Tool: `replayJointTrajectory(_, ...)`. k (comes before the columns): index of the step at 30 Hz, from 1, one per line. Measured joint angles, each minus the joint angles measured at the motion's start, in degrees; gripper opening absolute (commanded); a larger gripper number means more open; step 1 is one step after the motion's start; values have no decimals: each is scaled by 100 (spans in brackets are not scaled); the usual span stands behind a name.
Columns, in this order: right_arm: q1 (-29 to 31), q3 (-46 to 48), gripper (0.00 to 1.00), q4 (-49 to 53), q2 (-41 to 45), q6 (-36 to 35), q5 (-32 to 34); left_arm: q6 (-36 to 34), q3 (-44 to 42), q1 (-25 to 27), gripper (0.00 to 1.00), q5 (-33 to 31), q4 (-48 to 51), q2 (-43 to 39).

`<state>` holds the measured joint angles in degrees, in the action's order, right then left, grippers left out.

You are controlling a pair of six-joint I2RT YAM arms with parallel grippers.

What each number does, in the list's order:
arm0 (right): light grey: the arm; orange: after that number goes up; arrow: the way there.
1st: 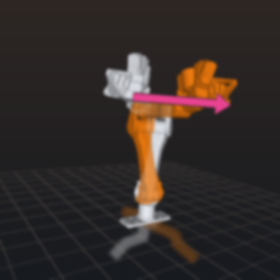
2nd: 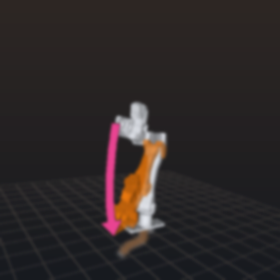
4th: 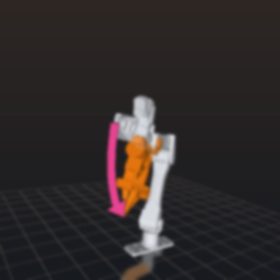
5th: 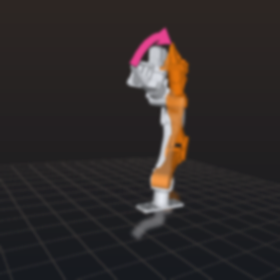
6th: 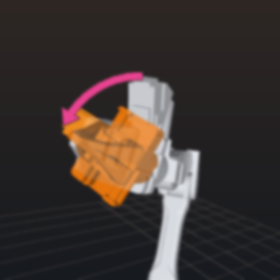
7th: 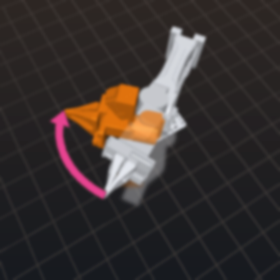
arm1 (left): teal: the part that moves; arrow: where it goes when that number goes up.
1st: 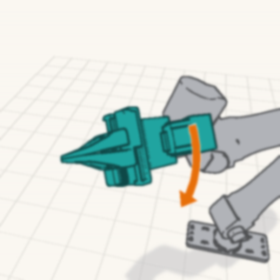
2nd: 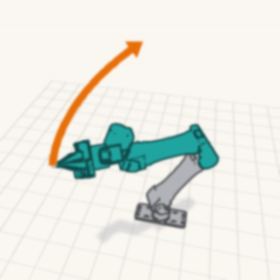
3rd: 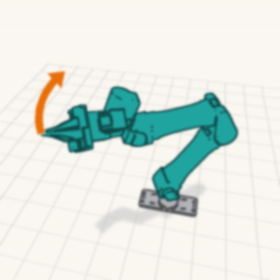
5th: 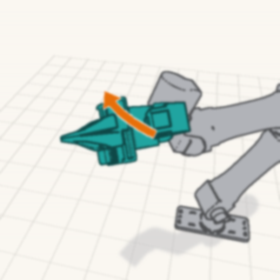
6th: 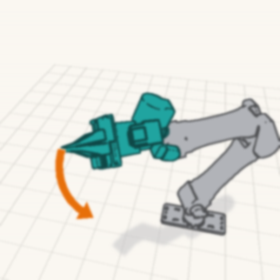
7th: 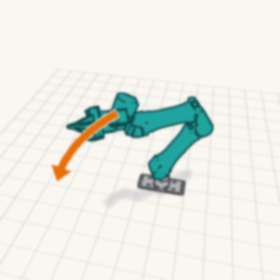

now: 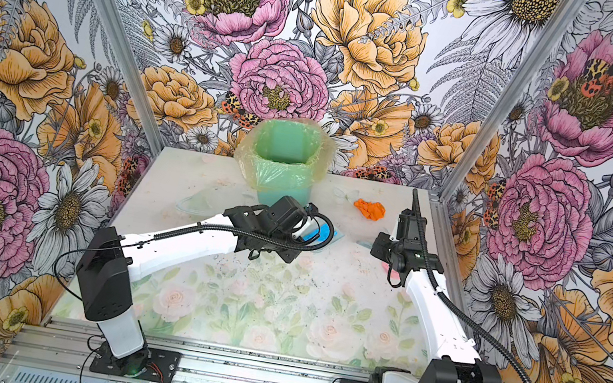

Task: Sweep away the paper scraps from the table
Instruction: 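Lift the dustpan over the green bin while the right gripper draws back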

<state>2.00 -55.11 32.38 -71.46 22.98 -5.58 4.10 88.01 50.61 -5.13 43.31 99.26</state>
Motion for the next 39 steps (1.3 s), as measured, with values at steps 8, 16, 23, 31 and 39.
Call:
replayJointTrajectory(8,-22,138,0,0,0,13,0,-264,988,-269,0,304,590,0)
replayJointTrajectory(16,-22,267,0,-2,0,11,-4,-308,2166,-927,0,713,1045,17)
replayJointTrajectory(23,-22,302,0,-4,-2,11,-22,-302,2964,-1534,0,704,1204,216)
replayJointTrajectory(31,-22,334,0,-7,-2,11,-26,-299,3718,-2164,0,713,1294,774)
replayJointTrajectory(39,-22,444,0,-46,0,13,-48,-411,4271,-2490,0,505,1377,1307)
